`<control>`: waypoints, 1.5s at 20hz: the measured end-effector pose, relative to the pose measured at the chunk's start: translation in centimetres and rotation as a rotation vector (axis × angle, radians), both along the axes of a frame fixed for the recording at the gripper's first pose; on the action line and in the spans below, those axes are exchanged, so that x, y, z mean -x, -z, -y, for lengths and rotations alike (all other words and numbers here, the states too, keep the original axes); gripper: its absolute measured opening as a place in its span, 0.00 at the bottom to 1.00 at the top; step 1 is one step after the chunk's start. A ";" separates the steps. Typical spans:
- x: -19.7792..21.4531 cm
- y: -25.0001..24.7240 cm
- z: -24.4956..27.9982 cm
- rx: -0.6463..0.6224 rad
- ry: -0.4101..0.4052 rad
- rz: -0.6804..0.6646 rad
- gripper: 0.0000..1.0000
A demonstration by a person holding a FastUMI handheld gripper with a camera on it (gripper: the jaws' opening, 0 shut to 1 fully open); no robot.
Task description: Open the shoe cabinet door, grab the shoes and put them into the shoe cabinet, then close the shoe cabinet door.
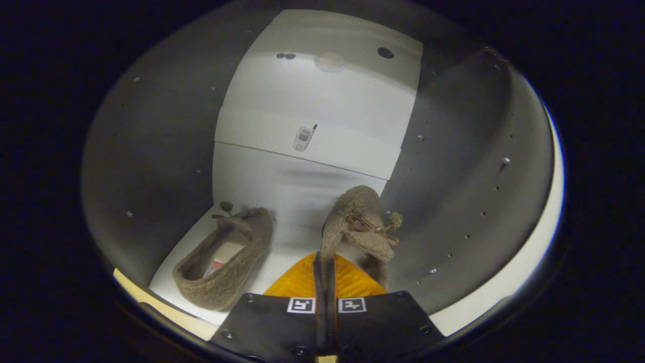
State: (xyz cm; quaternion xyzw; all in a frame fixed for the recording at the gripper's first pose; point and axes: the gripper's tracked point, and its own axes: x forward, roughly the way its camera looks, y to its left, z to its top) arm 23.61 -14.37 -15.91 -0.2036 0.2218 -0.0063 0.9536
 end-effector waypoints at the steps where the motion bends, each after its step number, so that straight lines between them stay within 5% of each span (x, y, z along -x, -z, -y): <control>1: -0.4 0.4 0.0 0.000 -0.001 -0.009 0.02; 16: -2.5 2.3 -0.4 -0.012 -0.001 -0.016 0.04; 17: -2.4 1.7 -0.8 -0.023 -0.007 -0.001 0.15; 18: -2.6 1.4 -0.6 -0.021 0.002 0.019 0.15; 30: 3.0 -3.2 0.1 -0.068 0.038 0.122 0.15</control>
